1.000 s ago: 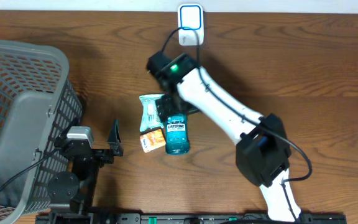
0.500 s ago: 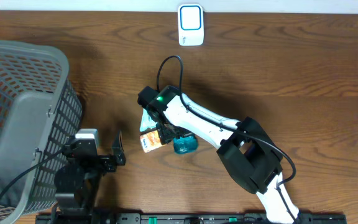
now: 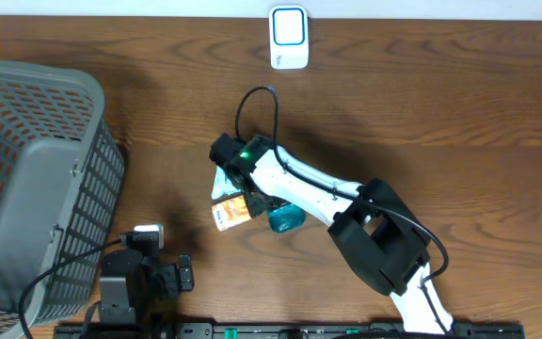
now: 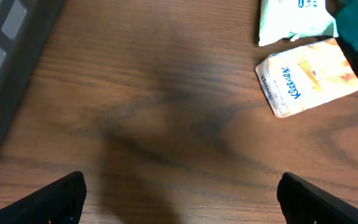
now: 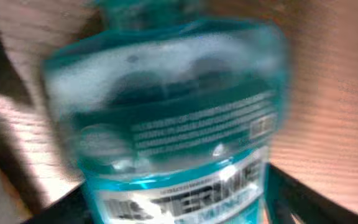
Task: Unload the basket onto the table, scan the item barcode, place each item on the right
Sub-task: 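Swing the right gripper over the Listerine bottle on the table, then grasp the Listerine bottle by its cap with the right gripper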
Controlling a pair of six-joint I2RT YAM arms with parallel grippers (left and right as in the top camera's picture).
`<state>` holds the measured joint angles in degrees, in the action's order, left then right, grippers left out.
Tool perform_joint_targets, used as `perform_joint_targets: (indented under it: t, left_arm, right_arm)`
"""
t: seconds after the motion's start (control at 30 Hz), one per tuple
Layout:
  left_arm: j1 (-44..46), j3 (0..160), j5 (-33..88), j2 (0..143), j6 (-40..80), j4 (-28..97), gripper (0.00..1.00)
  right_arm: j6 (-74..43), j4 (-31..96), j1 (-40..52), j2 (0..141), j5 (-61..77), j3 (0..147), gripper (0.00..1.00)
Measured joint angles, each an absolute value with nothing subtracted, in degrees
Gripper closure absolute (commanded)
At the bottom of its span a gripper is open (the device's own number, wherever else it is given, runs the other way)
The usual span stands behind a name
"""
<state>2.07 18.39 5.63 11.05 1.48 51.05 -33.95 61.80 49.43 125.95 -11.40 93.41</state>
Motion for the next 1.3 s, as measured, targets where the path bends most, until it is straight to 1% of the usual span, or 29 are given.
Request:
perform_joint_targets:
  t: [0.1,0.17,0.2,0.23,0.27,0.3,0.33,0.4,0.43,0.53,0.67,0.73,0.77,0.8,0.87,0.97,1.3]
  left_arm:
    - [2.1,18.4,5.6,11.0,1.5,51.0,0.02]
    - [2.1,18.4,5.6,11.0,1.5,51.0,0.02]
    - [2.1,18.4,5.6,11.0,1.5,51.0,0.02]
    - [2.1,18.4,5.6,11.0,1.5,51.0,0.02]
    - [2.1,18.4,5.6,11.0,1.5,51.0,0.02]
    - [2.1,18.4,5.6,11.0,1.5,51.0,0.02]
    - [2.1,18.4,5.6,11.0,1.5,51.0,0.02]
    - [2.1,18.4,5.6,11.0,1.5,51.0,0.02]
    - [2.1,18.4,5.7,11.0,1.5,51.0,0.02]
    - [2.1,18.4,5.6,11.0,1.5,51.0,0.02]
    - [2.1,18.4,5.7,11.0,1.5,51.0,0.02]
    - [2.1,18.4,5.6,11.0,1.5,51.0,0.02]
    - [2.1,18.4,5.6,11.0,1.5,51.0,0.02]
    - [2.1,18.4,5.7,11.0,1.5,51.0,0.02]
    - [2.1,18.4,5.6,11.0,1.5,51.0,0.02]
    - [2.1,18.4,5.6,11.0,1.5,51.0,0.02]
    - [2.1,18.4,5.6,11.0,1.5,51.0,0.02]
  right_arm:
    - [-32.7,61.2,49.5,125.3,-11.4,92.2,0.46]
    - [-32.0,61.2,49.5,125.2,-11.4,92.1,0.53]
    - [-31.0,61.3,49.5,125.2,-11.4,92.1,0.55]
    - [-29.6,61.7,49.3,125.2,-11.1,92.1,0.63]
    - [-28.1,62.0,49.0,125.2,-9.6,91.8,0.68]
    - [-26.4,62.7,48.6,125.2,-7.7,91.8,0.72]
    - [-24.6,63.6,48.1,125.2,-4.8,91.7,0.72]
    - [-20.4,65.7,46.7,125.3,-0.6,91.7,0.71]
    - [-17.4,66.0,45.3,125.3,1.3,91.7,0.68]
    - [-12.2,66.0,41.5,125.3,3.7,91.8,0.65]
    - [-8.4,66.4,35.2,125.5,5.0,92.3,0.62]
    - [-7.5,66.7,33.4,126.0,5.3,93.6,0.56]
    - [-6.7,66.3,33.0,126.1,5.4,93.9,0.51]
    - [-5.0,64.8,32.6,126.2,5.4,94.3,0.50]
    - [-2.8,63.5,32.5,126.2,5.5,94.8,0.50]
    - [-1.8,63.0,32.5,126.3,5.6,94.9,0.56]
    - [-1.0,63.6,32.4,126.3,6.0,94.9,0.57]
